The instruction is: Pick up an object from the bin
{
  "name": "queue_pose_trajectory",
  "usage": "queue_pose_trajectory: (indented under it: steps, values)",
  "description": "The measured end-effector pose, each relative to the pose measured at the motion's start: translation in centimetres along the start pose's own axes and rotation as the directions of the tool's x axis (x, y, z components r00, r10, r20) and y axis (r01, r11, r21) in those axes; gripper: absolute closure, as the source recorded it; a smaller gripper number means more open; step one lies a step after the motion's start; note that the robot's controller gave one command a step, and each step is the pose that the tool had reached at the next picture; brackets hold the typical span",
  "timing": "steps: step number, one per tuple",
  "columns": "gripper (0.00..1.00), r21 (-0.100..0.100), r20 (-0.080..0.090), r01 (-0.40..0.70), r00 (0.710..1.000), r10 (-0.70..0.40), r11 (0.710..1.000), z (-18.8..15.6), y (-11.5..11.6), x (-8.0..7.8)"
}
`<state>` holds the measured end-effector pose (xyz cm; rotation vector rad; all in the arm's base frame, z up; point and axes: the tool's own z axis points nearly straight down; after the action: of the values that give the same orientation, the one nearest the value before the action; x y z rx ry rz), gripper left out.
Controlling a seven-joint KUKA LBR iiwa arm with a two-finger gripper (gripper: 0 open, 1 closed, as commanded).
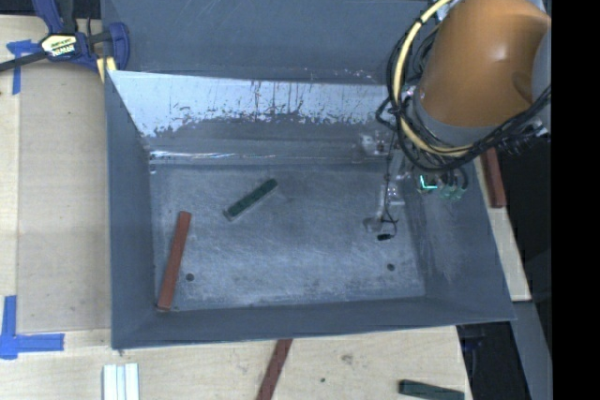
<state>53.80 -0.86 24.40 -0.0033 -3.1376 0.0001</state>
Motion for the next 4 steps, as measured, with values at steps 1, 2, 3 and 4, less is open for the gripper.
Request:
queue_pose_trajectory:
  steps: [1,2,3,4]
  values:
    - [0.00,0.000,0.008,0.000,1.000,0.000,1.000,-0.4,0.0,-0.1]
    - [0.00,0.003,0.014,0.049,0.999,-0.049,0.999,1.1,1.0,-1.4]
    - [0.00,0.000,0.011,0.088,0.996,-0.088,0.996,6.9,5.6,-4.9]
    - [0.00,0.000,0.005,0.133,0.991,-0.133,0.991,10.0,7.9,-4.2]
